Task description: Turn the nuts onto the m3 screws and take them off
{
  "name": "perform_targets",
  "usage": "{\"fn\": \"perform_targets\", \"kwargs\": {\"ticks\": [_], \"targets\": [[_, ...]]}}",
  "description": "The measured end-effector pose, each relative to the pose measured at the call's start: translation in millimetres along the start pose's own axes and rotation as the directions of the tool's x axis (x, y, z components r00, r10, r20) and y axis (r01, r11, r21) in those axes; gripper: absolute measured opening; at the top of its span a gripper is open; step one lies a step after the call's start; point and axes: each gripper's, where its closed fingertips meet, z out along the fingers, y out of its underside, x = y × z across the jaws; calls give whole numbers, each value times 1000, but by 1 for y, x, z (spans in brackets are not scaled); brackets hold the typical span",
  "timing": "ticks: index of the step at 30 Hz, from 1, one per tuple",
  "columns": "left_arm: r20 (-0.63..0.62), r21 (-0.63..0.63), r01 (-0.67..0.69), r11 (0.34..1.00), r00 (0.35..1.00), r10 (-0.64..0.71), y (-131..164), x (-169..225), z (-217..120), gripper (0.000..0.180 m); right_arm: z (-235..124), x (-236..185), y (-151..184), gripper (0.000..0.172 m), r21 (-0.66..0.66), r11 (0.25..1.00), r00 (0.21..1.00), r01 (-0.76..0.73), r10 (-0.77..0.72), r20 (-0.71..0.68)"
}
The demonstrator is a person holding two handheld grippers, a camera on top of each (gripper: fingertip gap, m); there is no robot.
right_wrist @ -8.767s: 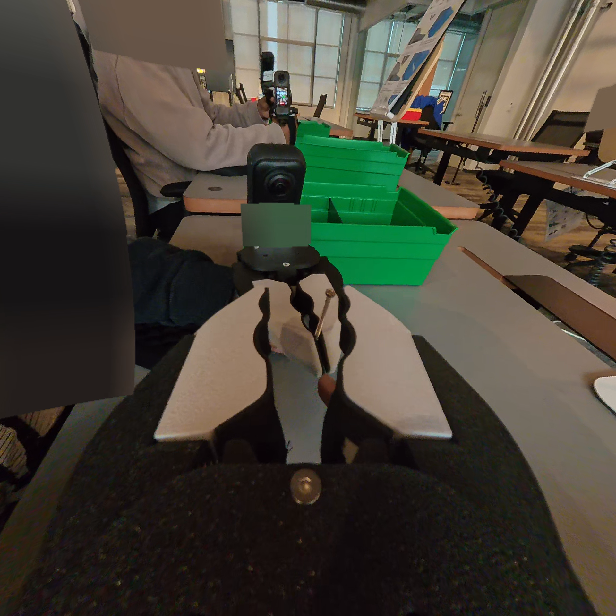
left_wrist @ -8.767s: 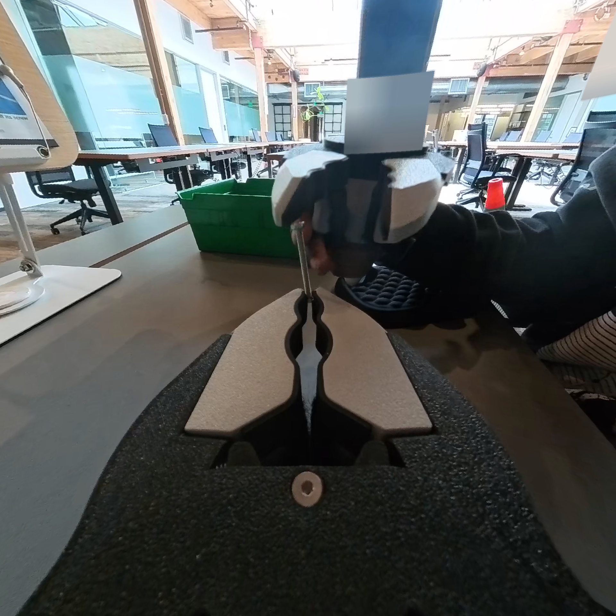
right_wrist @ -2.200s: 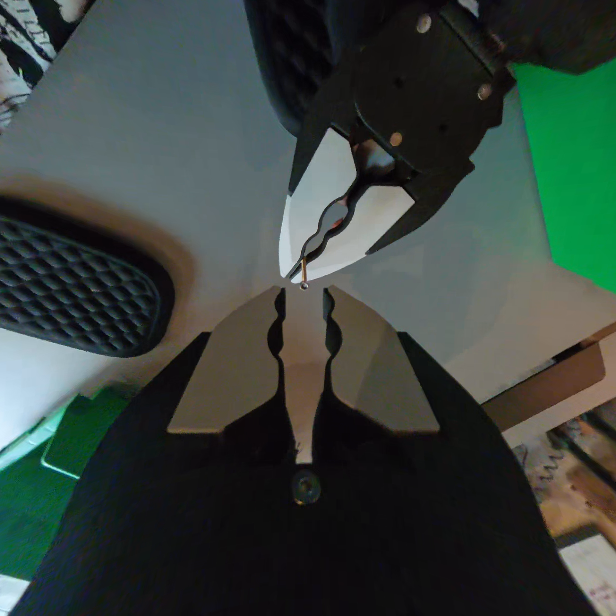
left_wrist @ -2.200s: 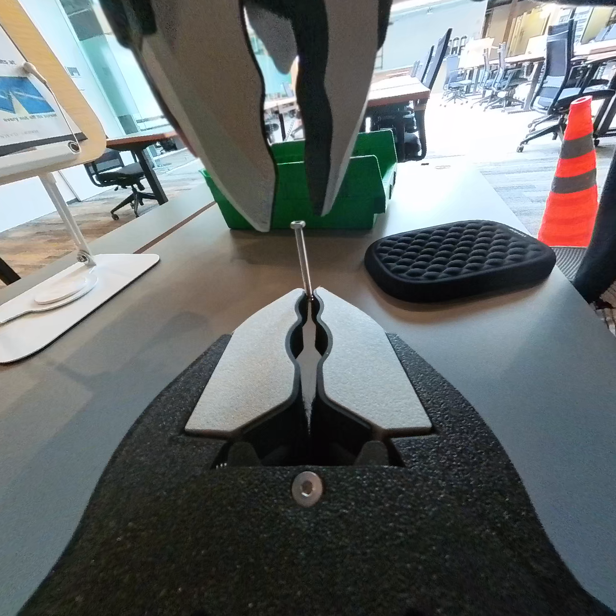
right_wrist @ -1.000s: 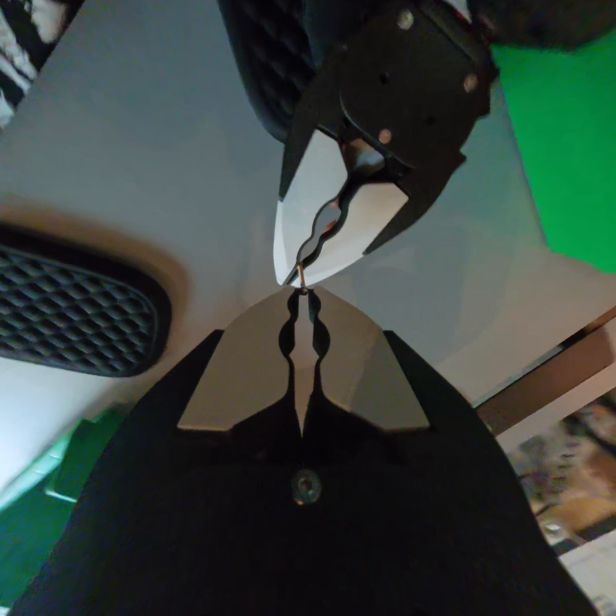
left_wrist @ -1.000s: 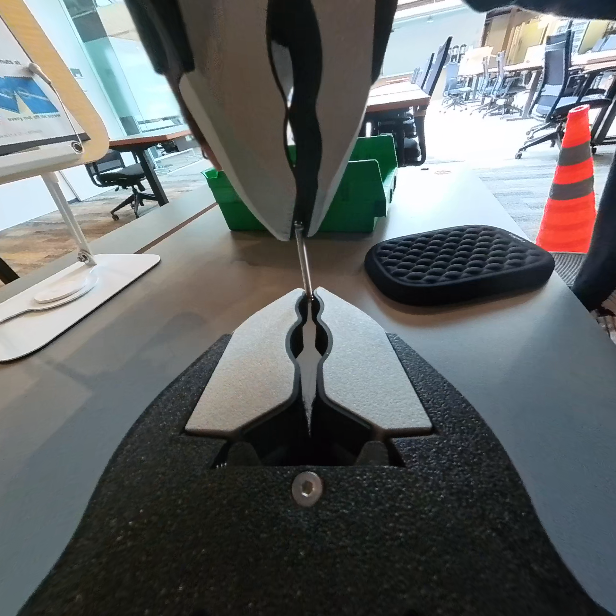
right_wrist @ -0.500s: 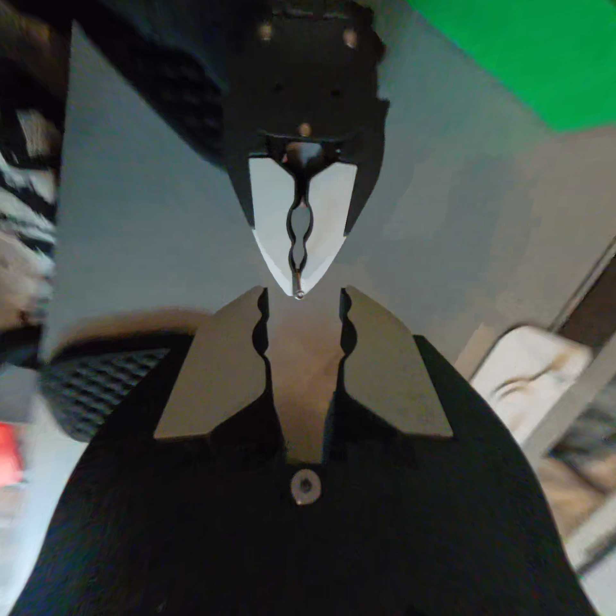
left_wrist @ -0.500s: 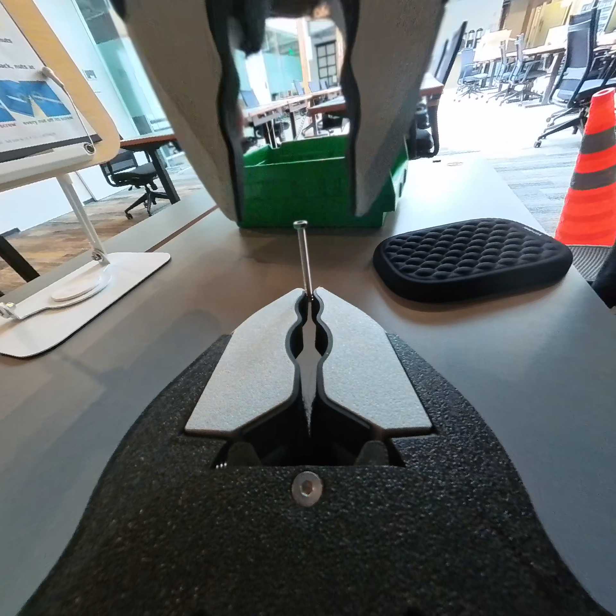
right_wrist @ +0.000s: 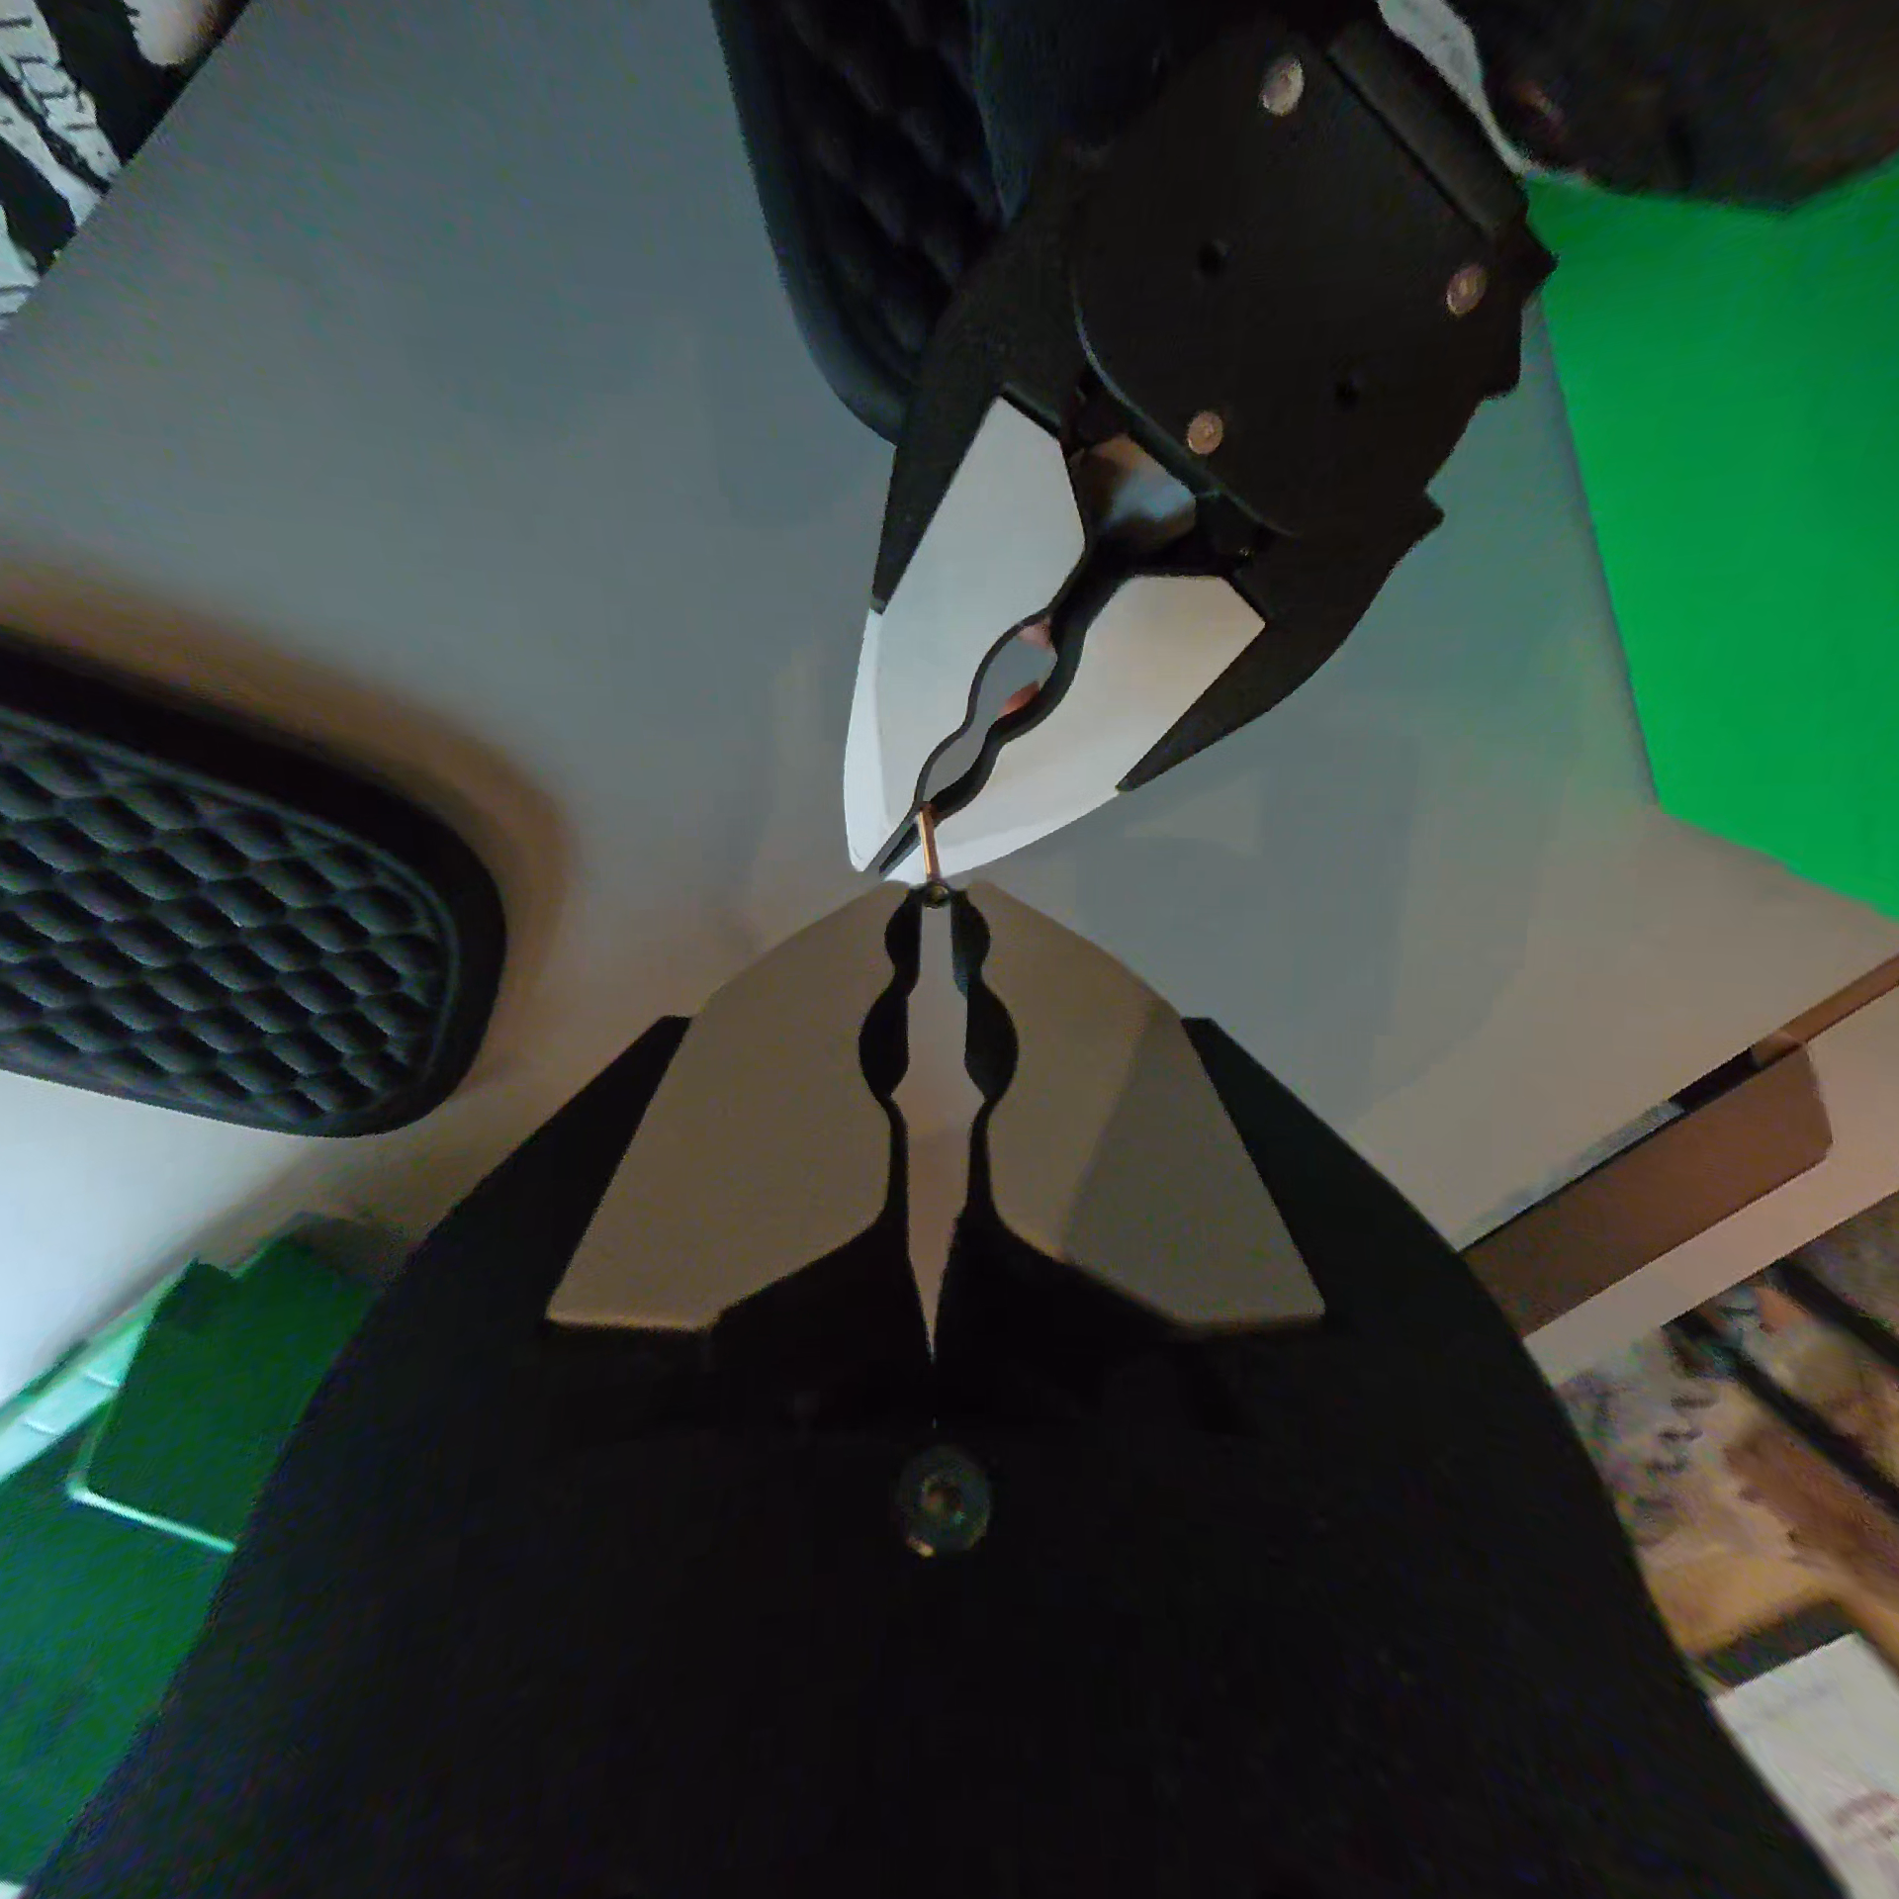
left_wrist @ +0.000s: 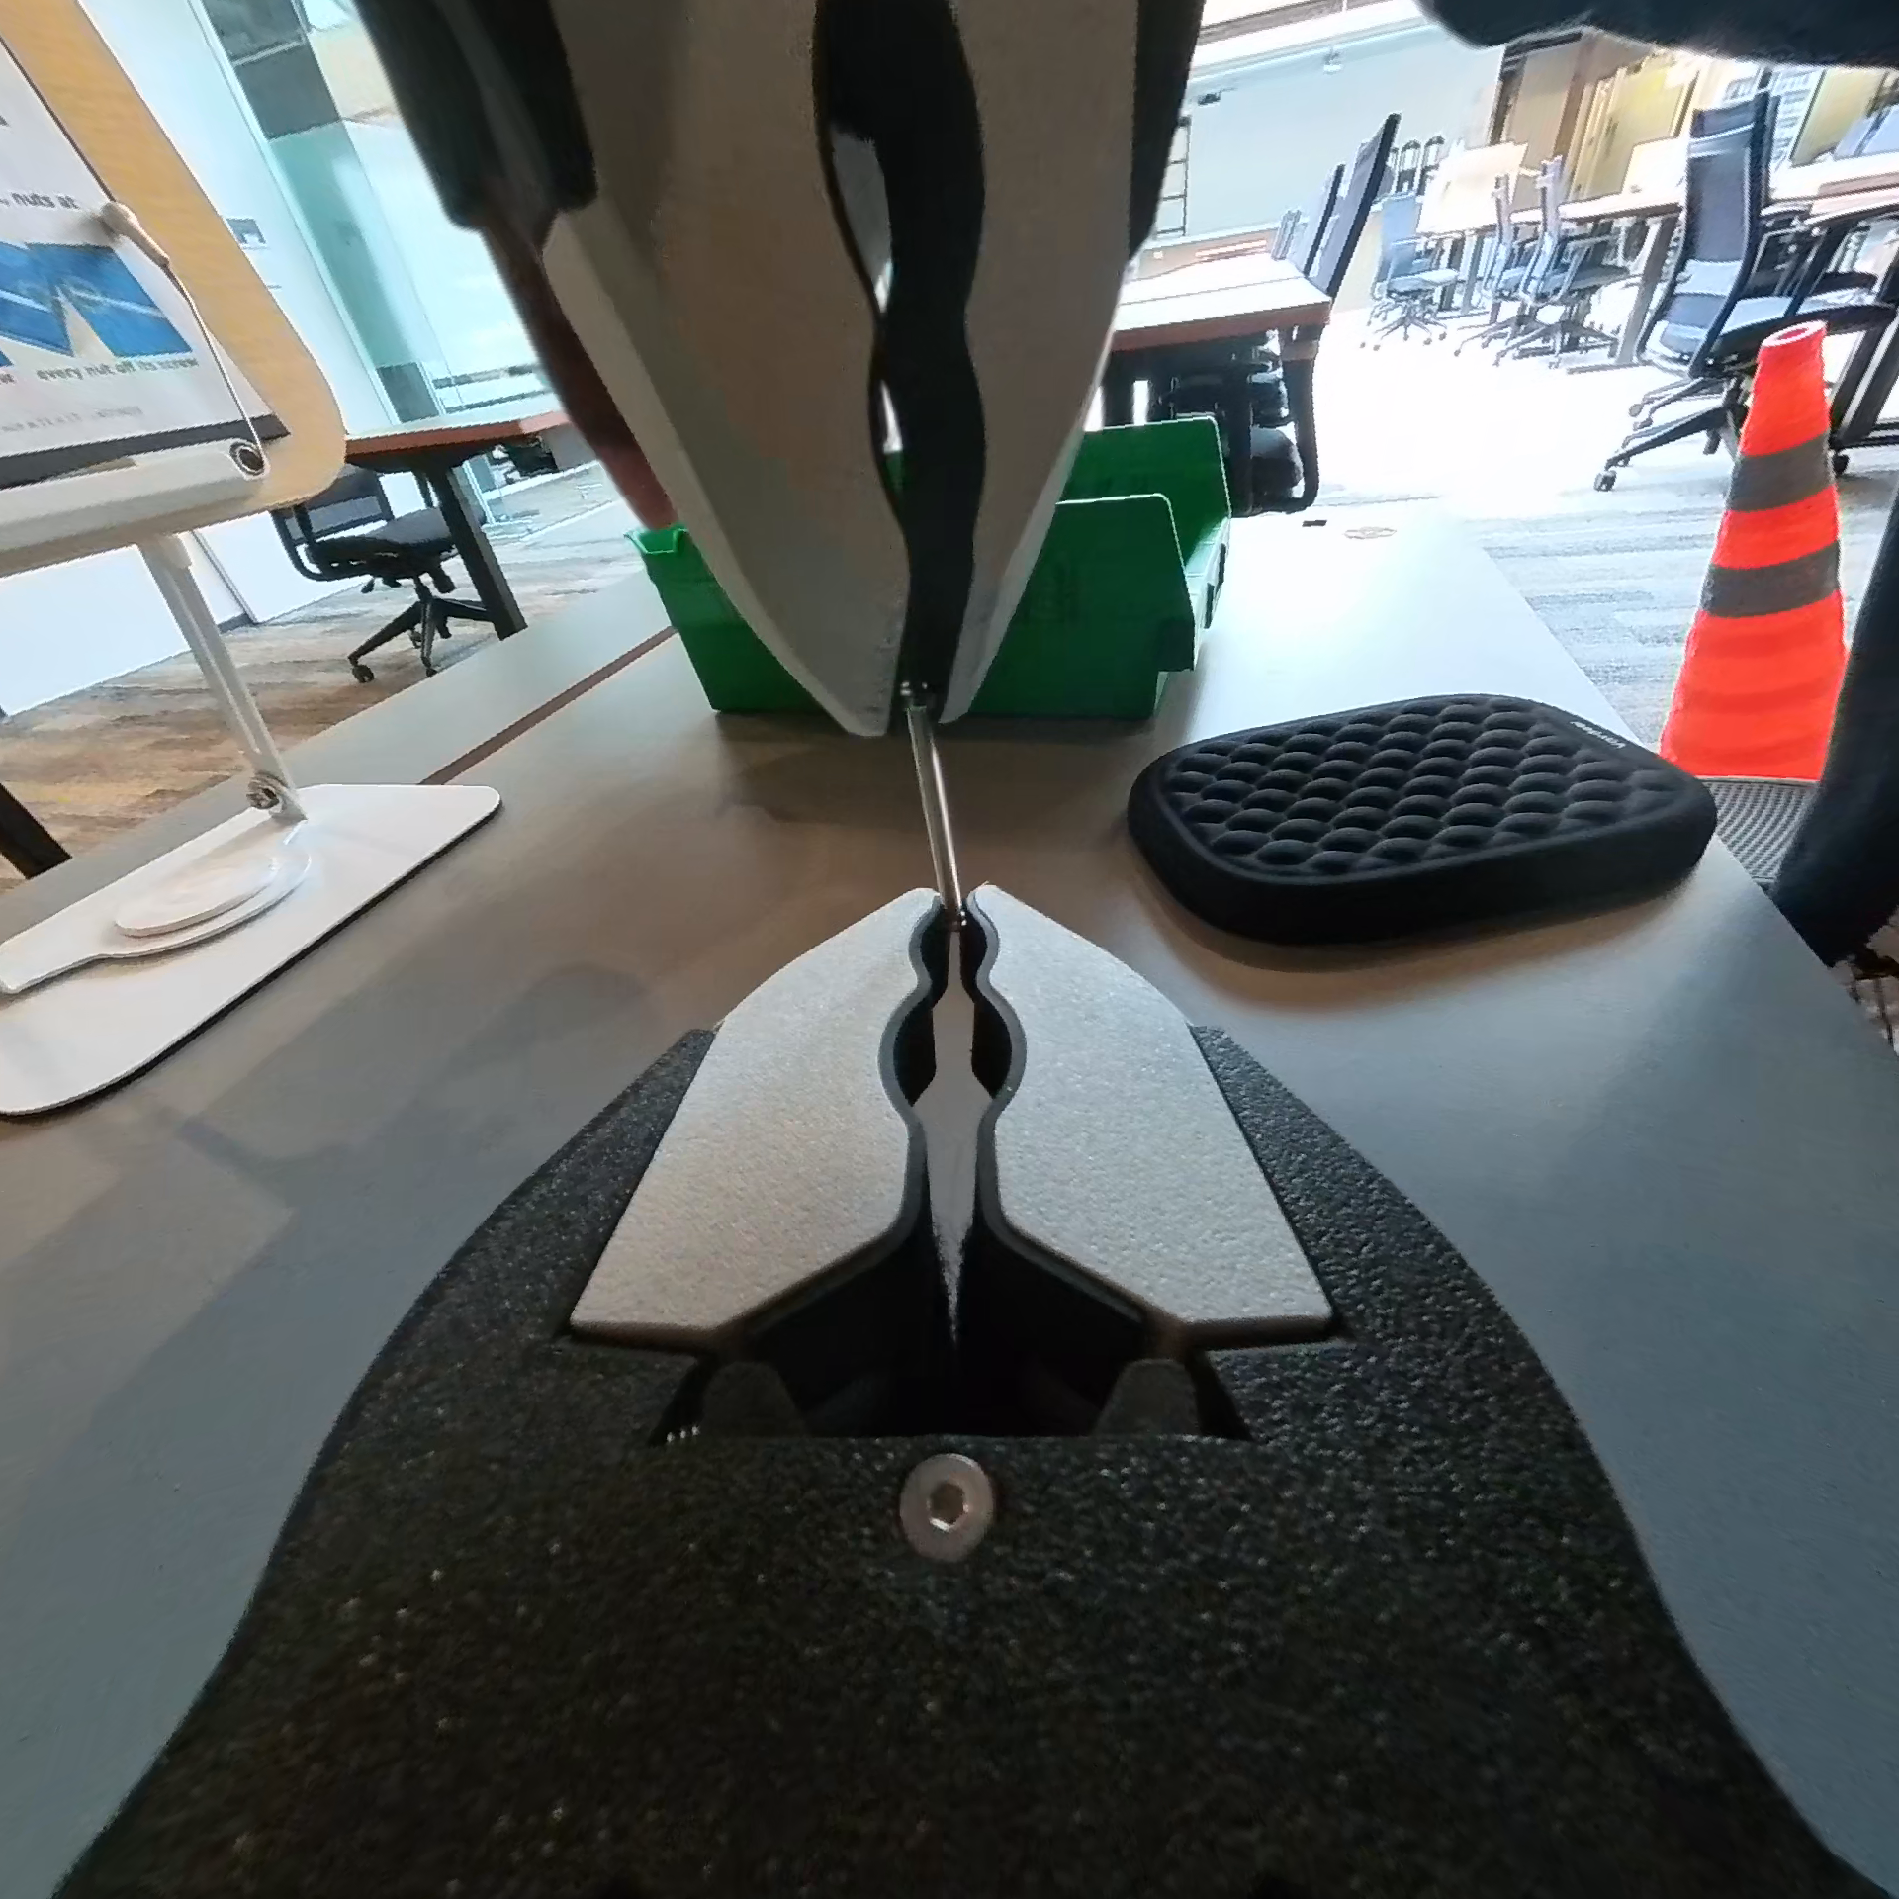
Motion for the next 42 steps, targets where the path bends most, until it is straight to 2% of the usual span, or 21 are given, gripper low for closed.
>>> {"fn": "perform_targets", "kwargs": {"ticks": [2, 4, 5, 7, 8, 11, 13, 14, 15, 16, 19, 22, 24, 27, 30, 33, 35, 37, 38, 40, 42], "targets": [[17, 2, -3, 1000, 1000, 3, -1, -2, -1, 1, -1, 1, 1, 4, -4, 991, 991, -135, 135, -4], [32, 1, -8, 1000, 999, 8, -1, -4, -1, 1, 0, 0, 2, 4, -22, 939, 939, -343, 343, -4], [39, -3, -12, 1000, 999, 12, 0, -4, -1, 1, 0, 0, 3, 4, -38, 888, 889, -458, 458, -19], [46, -10, -17, 1000, 999, 17, 1, -5, -1, 1, 1, -1, 6, 4, -53, 727, 729, -685, 683, -49], [45, -12, -18, 1000, 999, 18, 1, -5, 0, 0, 1, -4, 7, 4, -63, 659, 662, -749, 747, -58], [43, -17, -27, 999, 999, 28, 2, -3, 0, 1, 2, -6, 4, 4, -40, 591, 592, -806, 802, -74], [41, -12, -22, 1000, 999, 23, 1, -3, 0, 0, 2, -2, 2, 5, -20, 612, 611, -791, 786, -92], [37, -11, -18, 1000, 999, 18, 1, -3, 0, 0, 1, -1, 1, 14, -17, 643, 642, -766, 763, -81], [29, -10, -17, 1000, 999, 17, 1, -2, 0, 1, 0, -1, 1, 28, -20, 684, 684, -729, 727, -61], [23, -10, -18, 1000, 1000, 18, 1, -1, 0, 1, -2, 0, 0, 34, -17, 738, 738, -674, 673, -45], [17, -7, -15, 1000, 1000, 15, 1, -1, 0, 1, -8, 6, 1, 34, 9, 885, 884, -465, 465, -48], [14, 4, -3, 1000, 1000, 3, 0, -2, -1, 1, -11, 9, 2, 35, 21, 921, 920, -390, 390, -40], [13, 19, 13, 1000, 1000, -14, -2, -3, -2, 1, -15, 11, -2, 37, 71, 915, 915, -397, 400, -40], [13, 60, 42, 997, 999, -43, -8, -5, -5, 1, -28, 19, -12, 40, 268, 848, 865, -457, 494, -87], [-24, 110, 72, 991, 997, -70, -14, -3, -7, 1, -42, 23, -25, 44, 575, 679, 782, -456, 614, -105], [-82, 142, 90, 986, 994, -78, -17, 3, -8, 1, -47, 19, -27, 46, 795, 517, 704, -317, 690, -168], [-113, 159, 97, 983, 990, -79, -19, 6, -9, 1, -47, 16, -26, 42, 884, 417, 646, -210, 738, -194], [-141, 167, 101, 981, 987, -78, -20, 10, -9, 1, -41, 13, -28, 38, 942, 292, 608, -165, 782, -136], [-148, 164, 98, 982, 986, -74, -19, 11, -9, 1, -34, 12, -28, 40, 951, 259, 603, -167, 790, -109], [-159, 152, 93, 984, 985, -69, -17, 13, -8, 1, -19, 12, -26, 49, 956, 243, 578, -167, 809, -105], [-164, 145, 99, 984, 984, -74, -15, 13, -7, 1, -16, 10, -24, 51, 971, 210, 560, -118, 821, -109]]}}
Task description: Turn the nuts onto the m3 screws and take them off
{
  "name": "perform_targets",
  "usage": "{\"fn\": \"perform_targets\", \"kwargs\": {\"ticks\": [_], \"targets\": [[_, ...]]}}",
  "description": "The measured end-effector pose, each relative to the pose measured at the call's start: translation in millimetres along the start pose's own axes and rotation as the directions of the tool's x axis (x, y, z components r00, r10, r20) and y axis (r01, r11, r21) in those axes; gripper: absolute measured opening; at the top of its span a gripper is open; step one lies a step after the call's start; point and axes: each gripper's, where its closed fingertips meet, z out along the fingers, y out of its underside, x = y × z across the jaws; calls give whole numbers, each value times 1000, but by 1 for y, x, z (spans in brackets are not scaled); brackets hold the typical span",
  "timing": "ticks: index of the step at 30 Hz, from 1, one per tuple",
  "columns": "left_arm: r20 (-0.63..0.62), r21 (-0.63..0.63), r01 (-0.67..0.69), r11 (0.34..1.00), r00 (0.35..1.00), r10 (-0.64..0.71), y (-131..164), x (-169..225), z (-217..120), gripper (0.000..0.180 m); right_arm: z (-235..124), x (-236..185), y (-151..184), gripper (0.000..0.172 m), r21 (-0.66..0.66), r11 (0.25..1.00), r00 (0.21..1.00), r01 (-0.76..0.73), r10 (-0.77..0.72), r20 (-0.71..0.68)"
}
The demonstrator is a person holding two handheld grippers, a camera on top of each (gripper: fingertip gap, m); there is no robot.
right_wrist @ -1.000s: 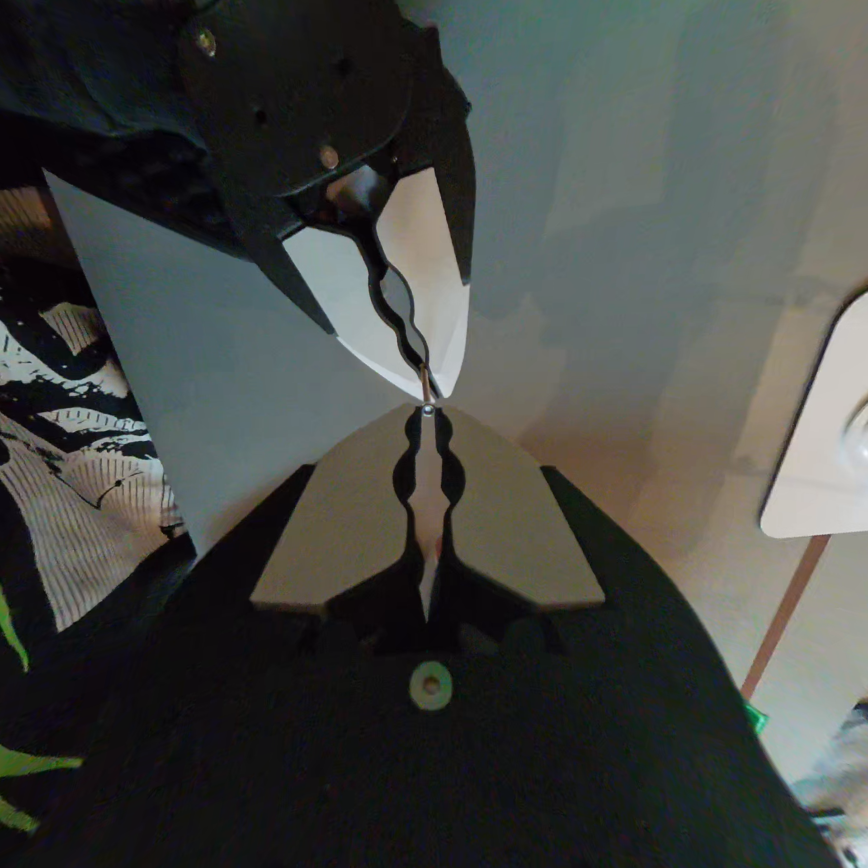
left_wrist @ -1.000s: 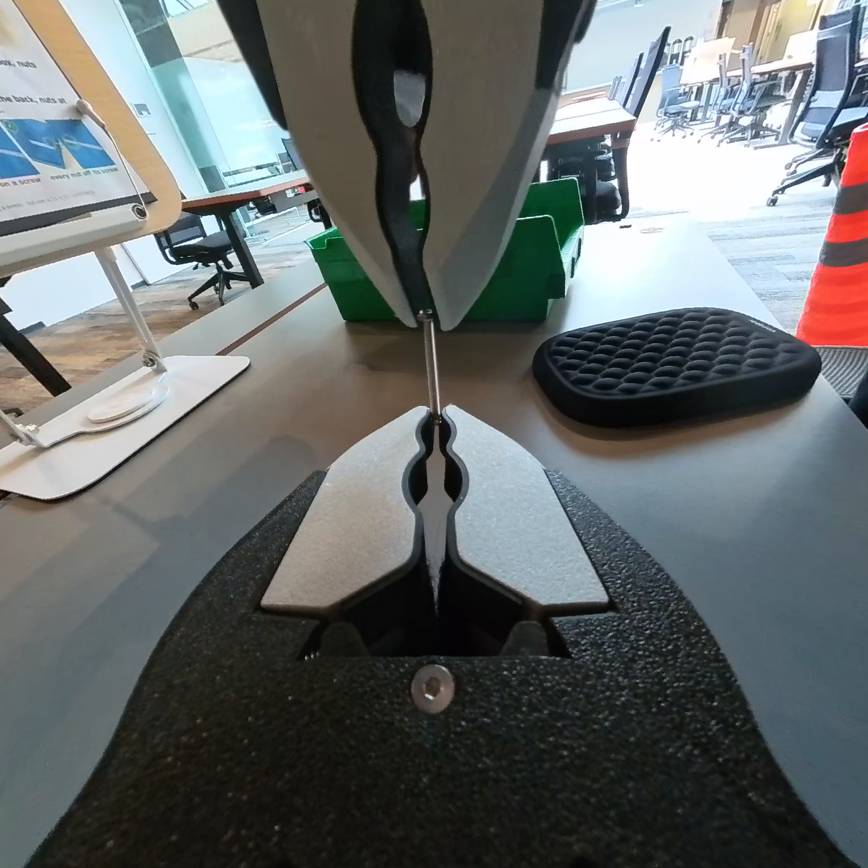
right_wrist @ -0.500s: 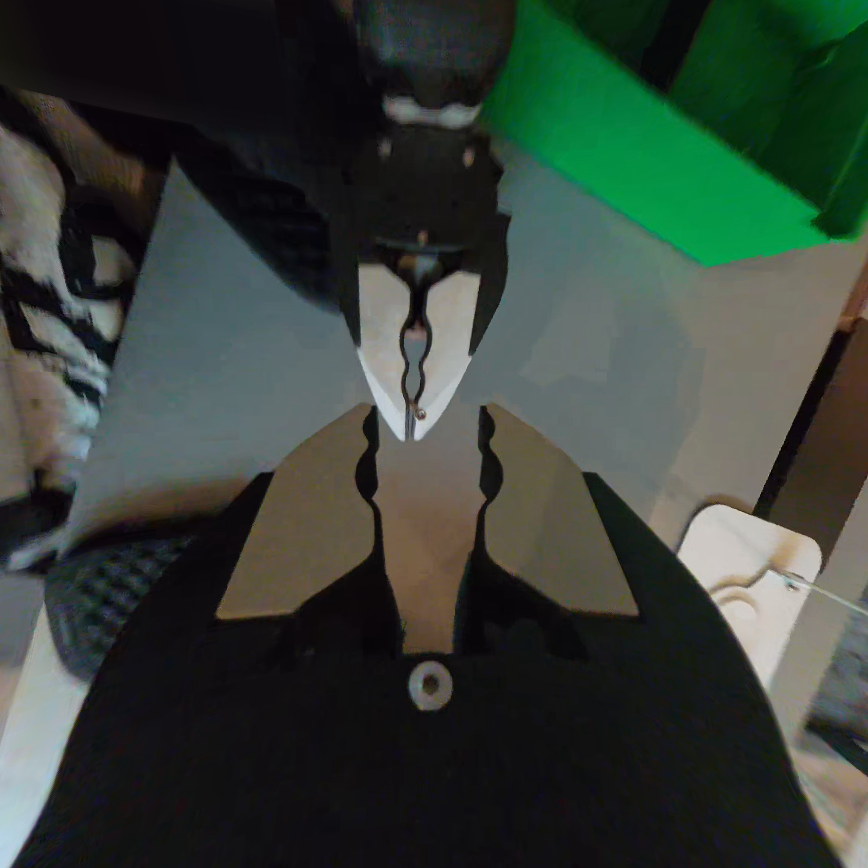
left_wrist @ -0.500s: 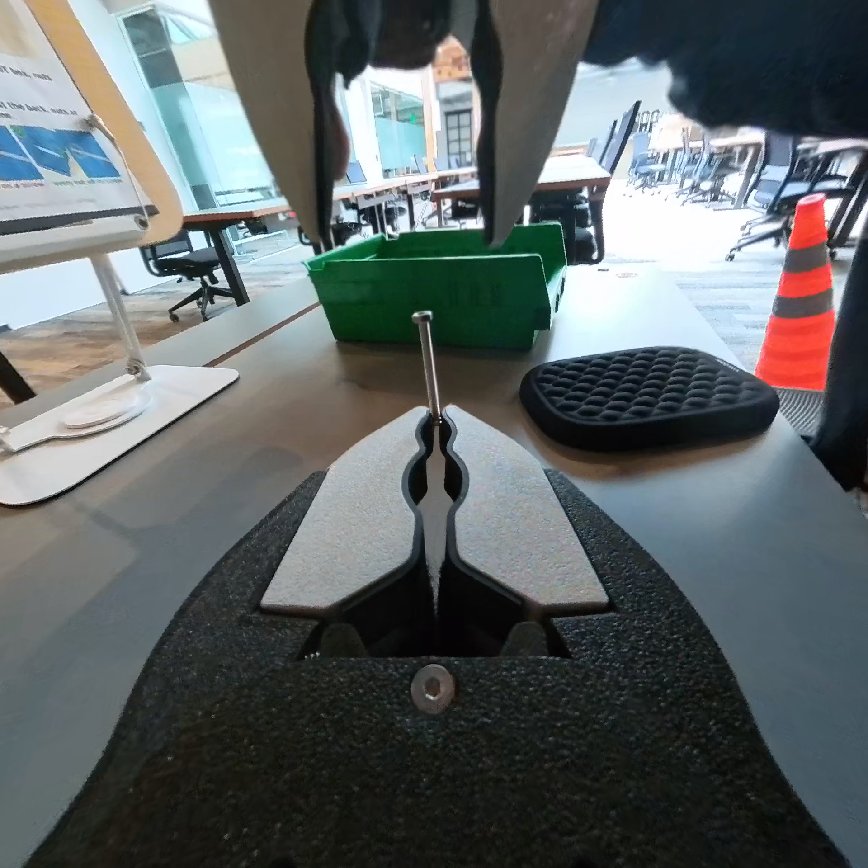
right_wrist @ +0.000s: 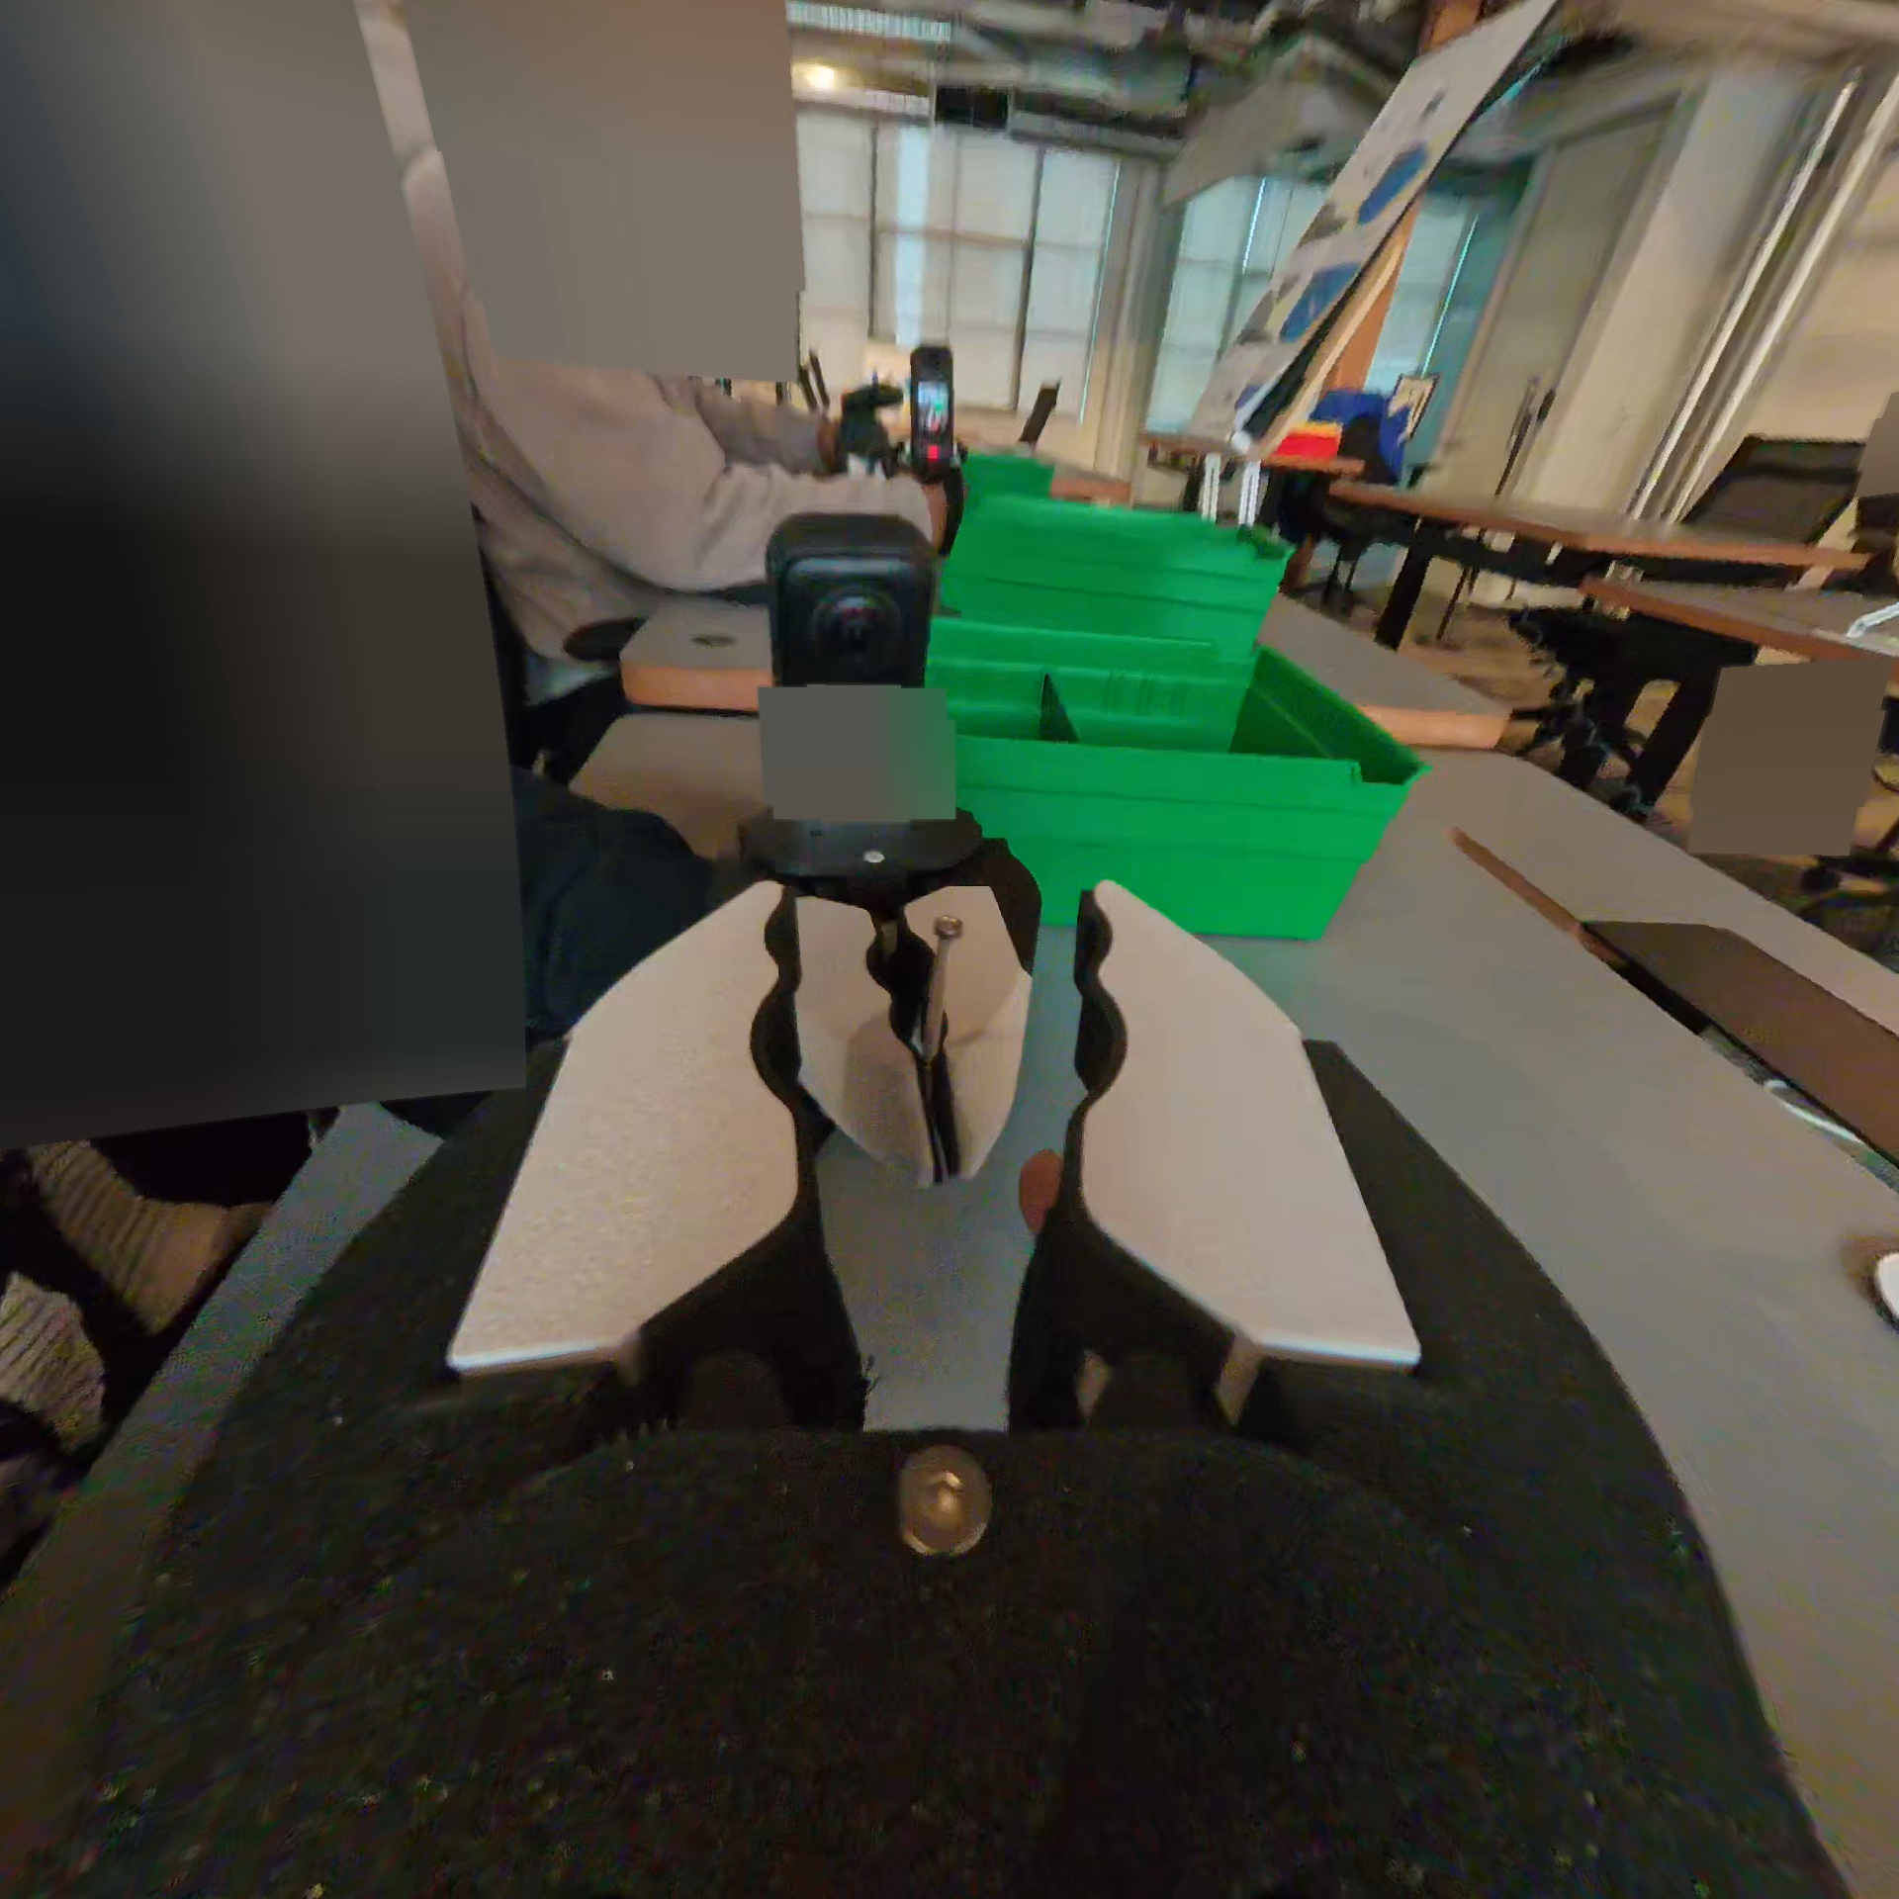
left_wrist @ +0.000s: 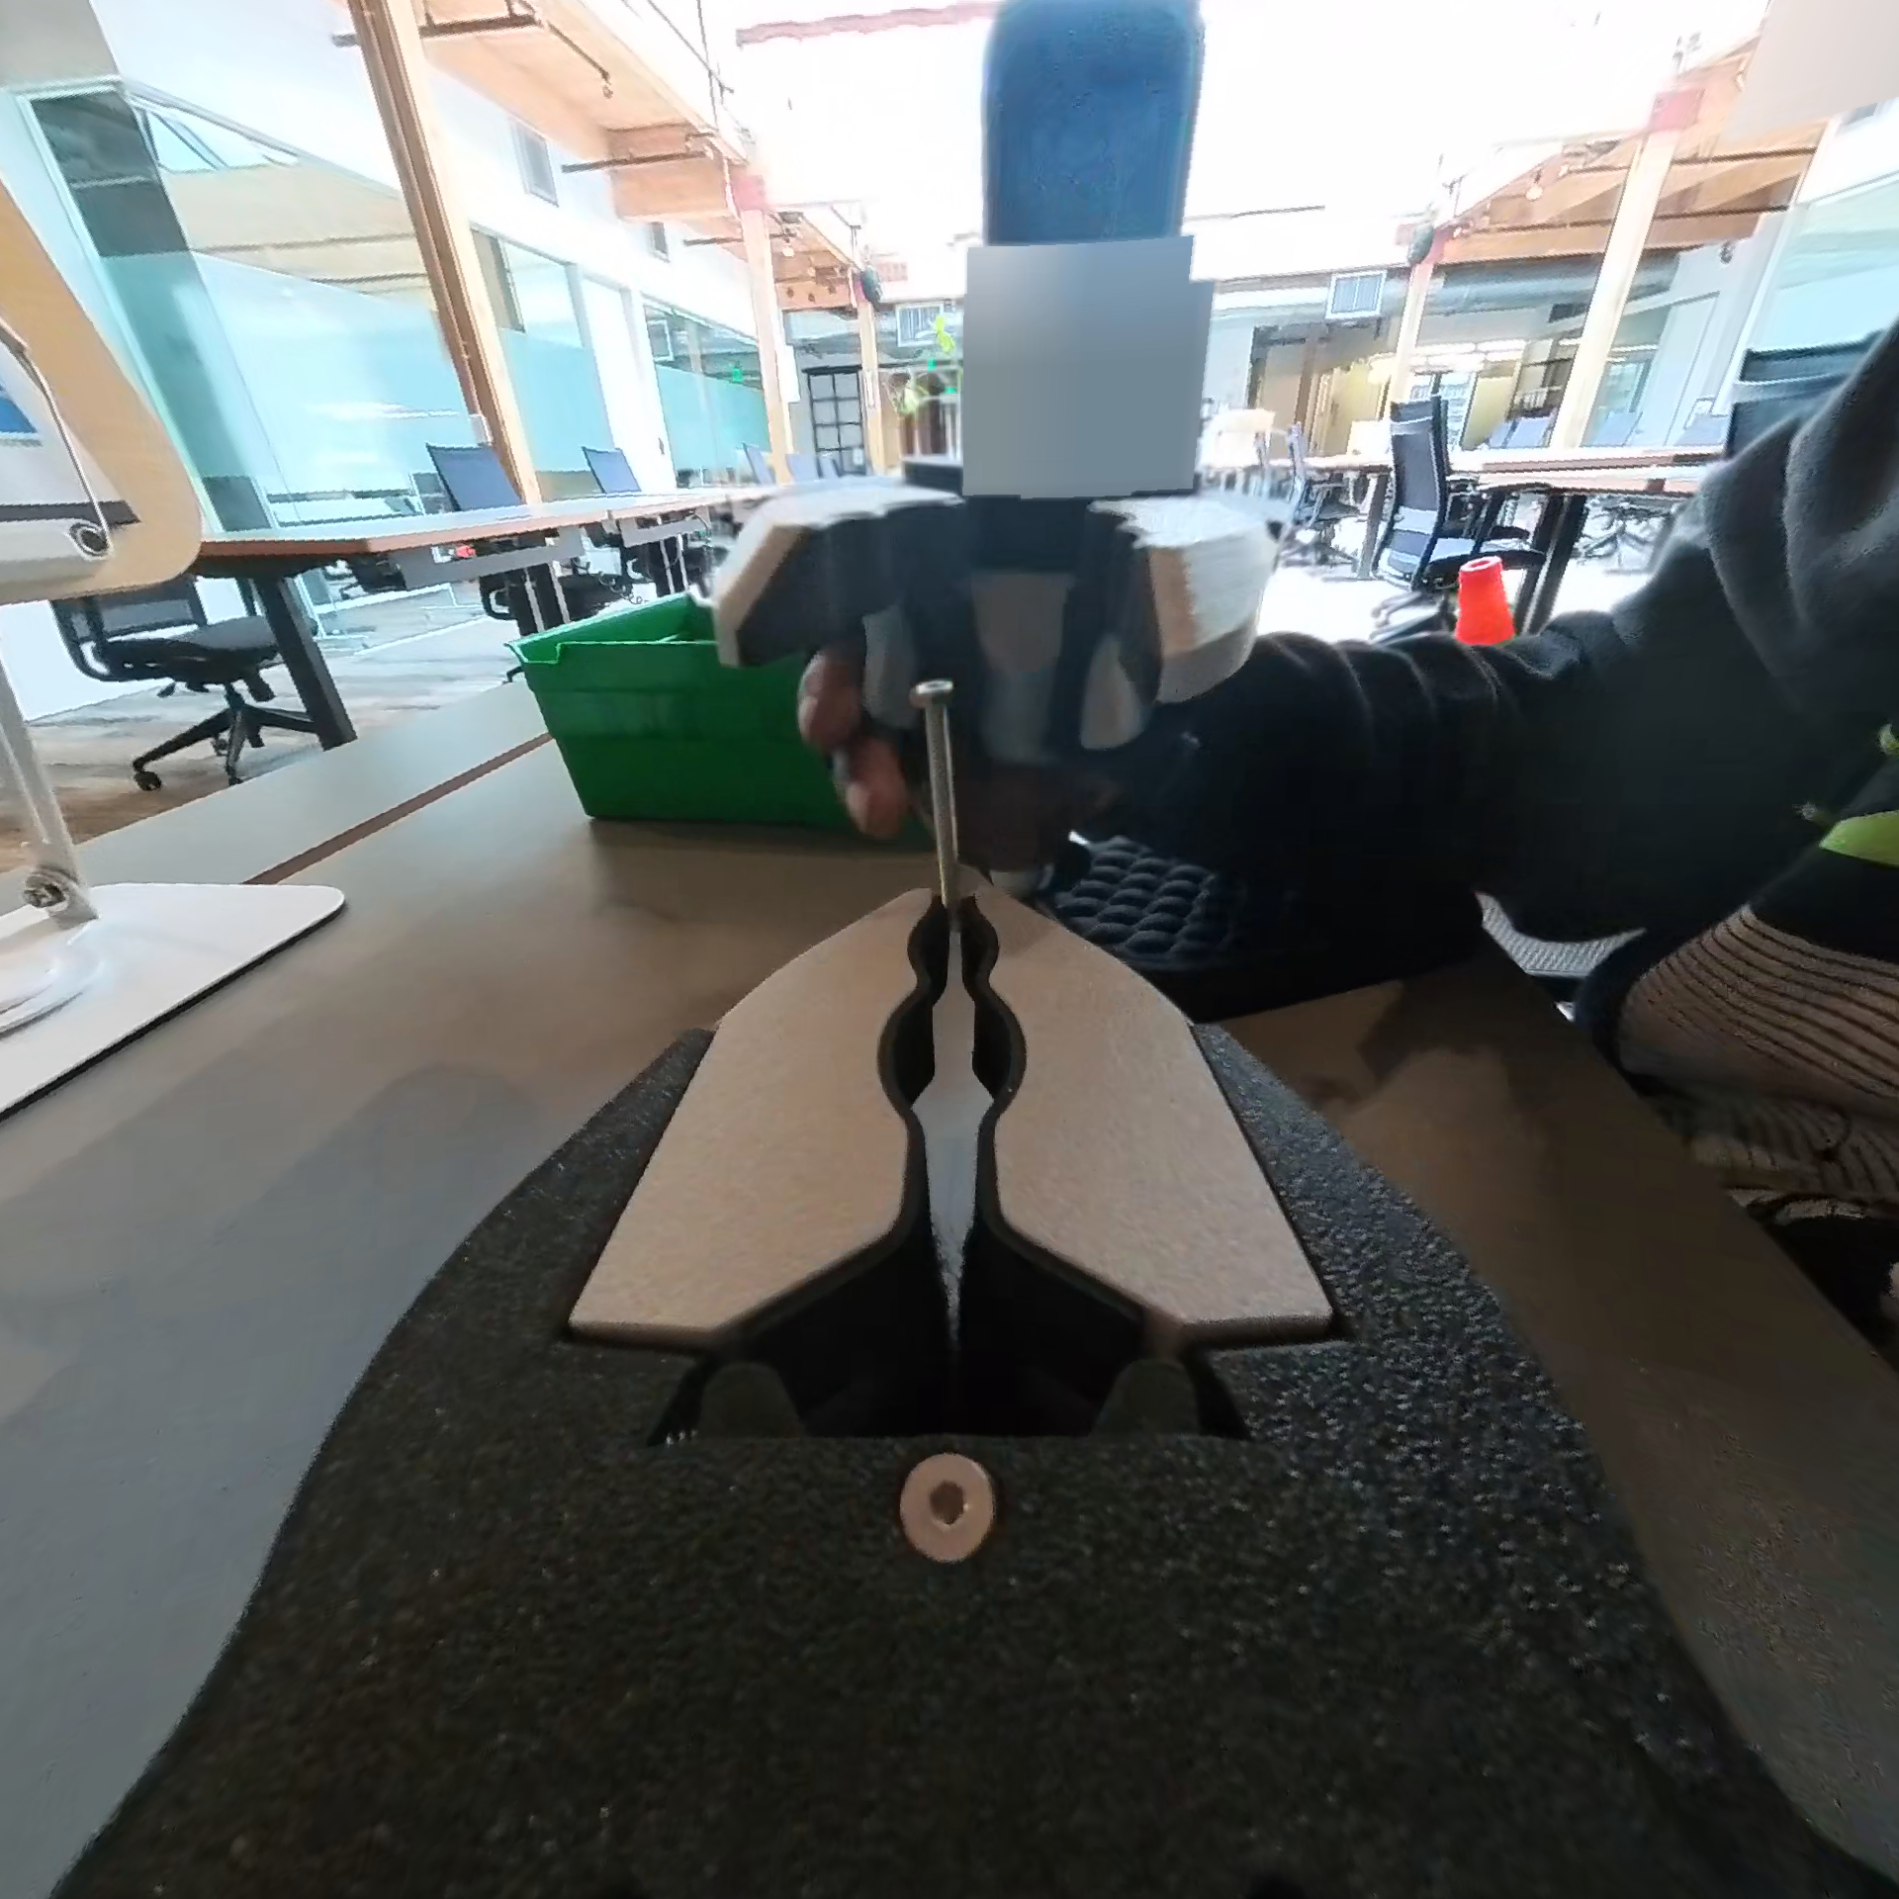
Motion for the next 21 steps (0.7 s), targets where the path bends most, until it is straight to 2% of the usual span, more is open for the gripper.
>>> {"fn": "perform_targets", "kwargs": {"ticks": [2, 10, 21], "targets": [[-1, 0, 12, 1000, 1000, -12, 1, -1, 0, 1, -4, -1, -3, 49, 57, 998, 1000, -31, 31, -3], [25, -2, 28, 1000, 999, -28, 1, -7, 0, 1, -8, 2, 3, 34, 86, 995, 999, -44, 46, -16], [30, -15, 35, 999, 999, -35, 3, -9, 1, 1, 0, 3, 8, 28, 61, 997, 998, -57, 59, -31]]}}
